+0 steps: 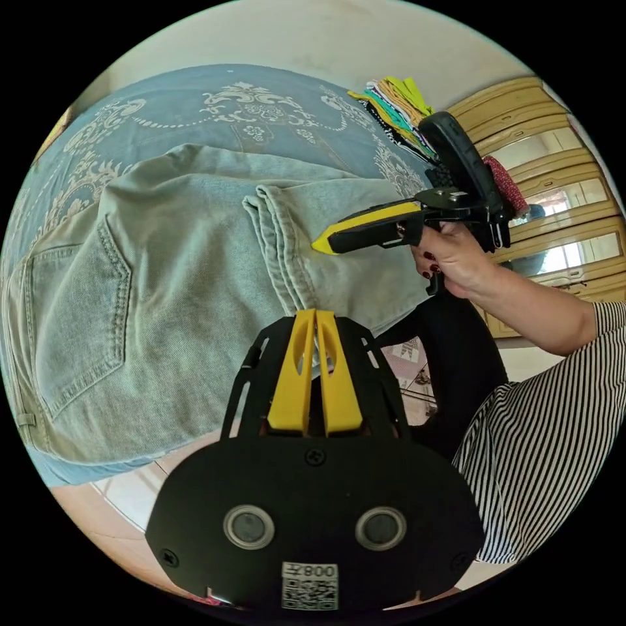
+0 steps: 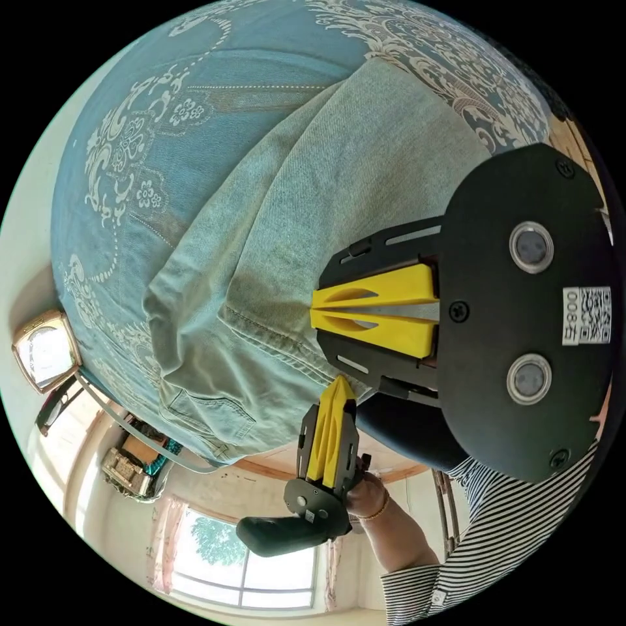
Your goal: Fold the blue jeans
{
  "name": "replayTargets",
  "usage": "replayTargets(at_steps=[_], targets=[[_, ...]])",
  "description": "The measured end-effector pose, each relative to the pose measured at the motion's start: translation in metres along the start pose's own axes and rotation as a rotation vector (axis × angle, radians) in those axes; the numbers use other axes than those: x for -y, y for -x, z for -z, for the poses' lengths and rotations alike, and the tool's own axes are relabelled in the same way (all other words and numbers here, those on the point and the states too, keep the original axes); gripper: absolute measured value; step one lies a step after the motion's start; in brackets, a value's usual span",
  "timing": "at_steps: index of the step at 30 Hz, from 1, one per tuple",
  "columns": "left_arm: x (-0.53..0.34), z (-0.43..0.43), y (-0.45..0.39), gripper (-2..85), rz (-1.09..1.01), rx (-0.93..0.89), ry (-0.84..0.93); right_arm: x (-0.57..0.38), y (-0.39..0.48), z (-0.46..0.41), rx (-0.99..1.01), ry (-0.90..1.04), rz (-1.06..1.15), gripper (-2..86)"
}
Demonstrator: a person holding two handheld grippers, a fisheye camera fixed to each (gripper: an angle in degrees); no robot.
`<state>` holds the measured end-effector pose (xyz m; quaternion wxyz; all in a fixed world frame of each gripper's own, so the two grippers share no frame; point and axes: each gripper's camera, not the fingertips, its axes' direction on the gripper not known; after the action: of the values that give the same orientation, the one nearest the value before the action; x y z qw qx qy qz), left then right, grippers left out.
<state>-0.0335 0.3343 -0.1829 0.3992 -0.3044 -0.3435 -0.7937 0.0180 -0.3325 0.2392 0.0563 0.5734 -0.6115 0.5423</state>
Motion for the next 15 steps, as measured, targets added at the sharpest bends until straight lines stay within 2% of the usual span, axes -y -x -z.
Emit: replayTargets(at_steps=[3,8,11,15], targets=[[0.0,0.01,-0.032,0.2,-0.04,0.081,0.031,0.009,0.019,0.004,-0.049,0.001,0.039,0.1],[0.0,0.018,-0.112,0.1,-0.181,0.327,0.058,0.016,0.071,-0.001,-0.29,0.017,0.193,0.2],[0.003,0.023,-0.138,0.1,-0.164,0.355,0.065,0.02,0.091,-0.008,-0.406,0.043,0.251,0.1],[0.005,0.034,-0.166,0.1,-0.159,0.37,0.076,0.021,0.099,-0.013,-0.446,0.043,0.271,0.1]])
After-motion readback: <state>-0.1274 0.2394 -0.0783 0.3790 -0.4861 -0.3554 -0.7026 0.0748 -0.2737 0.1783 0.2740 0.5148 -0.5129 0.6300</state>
